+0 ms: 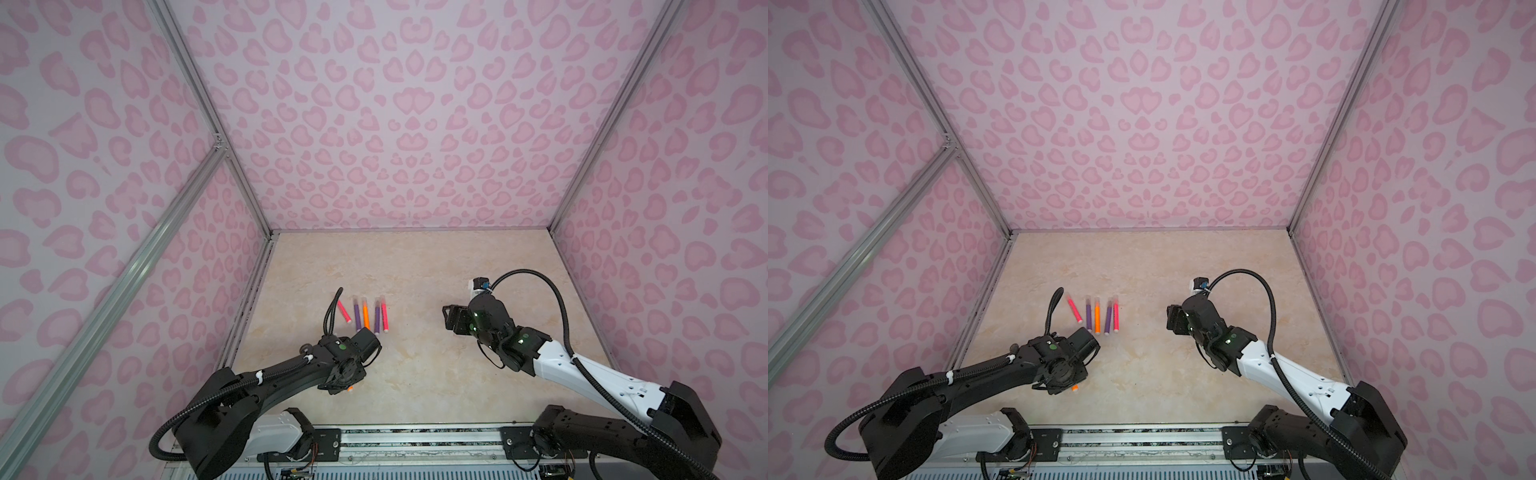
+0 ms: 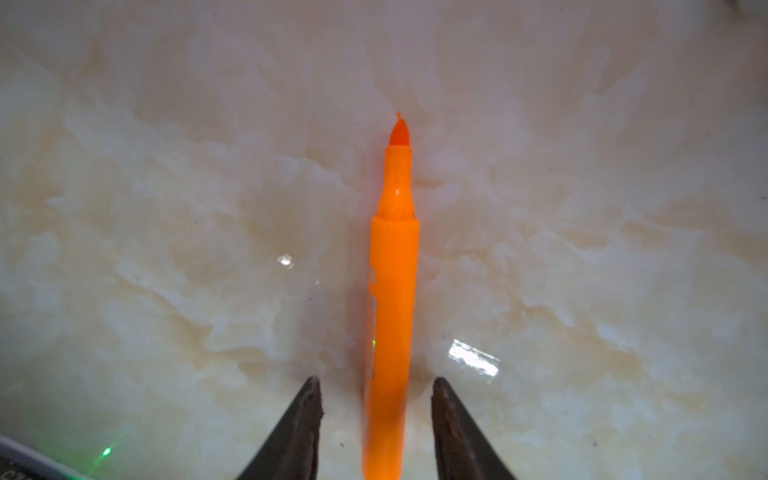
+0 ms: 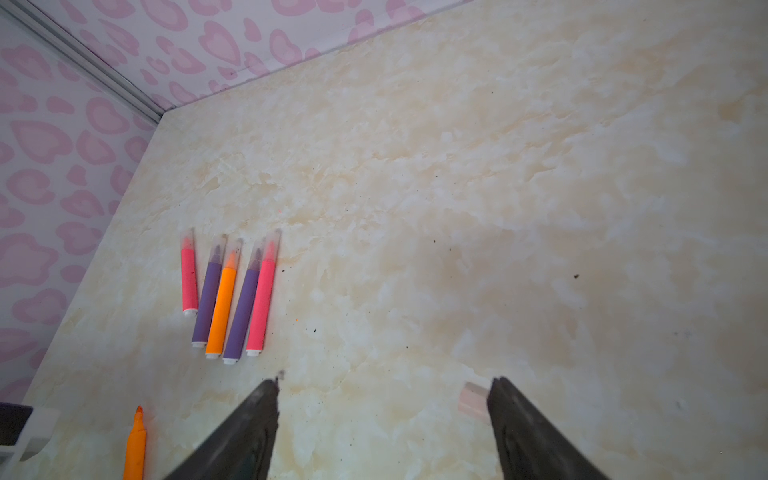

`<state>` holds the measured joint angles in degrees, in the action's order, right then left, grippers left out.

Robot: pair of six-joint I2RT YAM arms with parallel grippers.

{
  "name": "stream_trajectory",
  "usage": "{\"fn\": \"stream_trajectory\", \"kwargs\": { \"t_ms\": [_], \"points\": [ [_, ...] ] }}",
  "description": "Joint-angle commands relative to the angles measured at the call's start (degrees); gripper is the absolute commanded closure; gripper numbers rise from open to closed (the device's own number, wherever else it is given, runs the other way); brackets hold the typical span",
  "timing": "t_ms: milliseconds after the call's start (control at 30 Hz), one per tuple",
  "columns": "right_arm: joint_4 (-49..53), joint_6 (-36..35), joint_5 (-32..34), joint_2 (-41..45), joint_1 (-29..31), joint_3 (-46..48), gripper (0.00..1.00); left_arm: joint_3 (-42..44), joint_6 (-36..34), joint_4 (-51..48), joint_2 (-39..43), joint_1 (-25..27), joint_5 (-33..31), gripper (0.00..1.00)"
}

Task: Insert the pens into the pen caps
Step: 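Move the left gripper over the orange marker and close on it, then lift the orange marker upright with the left gripper toward the right gripper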

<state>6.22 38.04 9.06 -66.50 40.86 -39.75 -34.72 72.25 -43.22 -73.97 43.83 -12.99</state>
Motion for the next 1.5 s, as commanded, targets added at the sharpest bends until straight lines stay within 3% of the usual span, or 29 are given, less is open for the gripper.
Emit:
{"fn": "stream_trajectory", "kwargs": {
  "t_ms": [0,433,567,667,833,967,1133,1300,1367,1467],
  "points": [
    [0.59,0.37,0.53,-0.03,0.01,-0.07,0.20,0.51,0.96,-0.46,-1.44,-0.02,-1.26,0.58],
    [0.64,0.37,0.52,-0.47,0.01,-0.20,0.20,0.55,-0.42,-0.42,-4.95,0.17,-3.88,0.68],
    [0.47,0.37,0.59,-0.65,0.01,-0.20,0.20,0.53,-0.86,-0.19,-4.18,0.32,-3.80,0.80],
    [0.51,0.48,0.45,-0.73,0.01,-0.20,0.20,0.40,-2.08,0.81,-3.26,0.37,-3.08,0.94],
    [-1.40,0.47,-0.92,0.17,0.02,0.90,0.20,-3.15,-10.96,5.22,0.05,0.37,-1.11,0.97],
    [-4.72,0.45,-2.53,3.00,0.01,3.29,0.20,-13.17,-21.52,7.28,4.23,0.33,-0.48,0.97],
    [-10.33,1.40,-2.30,8.90,-0.07,7.84,0.18,-24.88,-38.12,18.81,4.26,0.59,9.57,0.97],
    [-18.56,0.83,-4.45,17.42,-0.26,13.98,0.17,-21.43,-47.54,39.19,1.01,1.12,18.07,0.96],
    [-21.37,0.66,-6.21,20.58,-0.26,15.86,0.23,-16.89,-51.37,48.26,-0.38,2.24,20.17,0.96],
    [-26.13,0.38,-9.68,22.98,-0.26,18.08,0.30,-9.79,-58.03,58.36,-1.47,5.28,15.77,0.96]
  ]
}}
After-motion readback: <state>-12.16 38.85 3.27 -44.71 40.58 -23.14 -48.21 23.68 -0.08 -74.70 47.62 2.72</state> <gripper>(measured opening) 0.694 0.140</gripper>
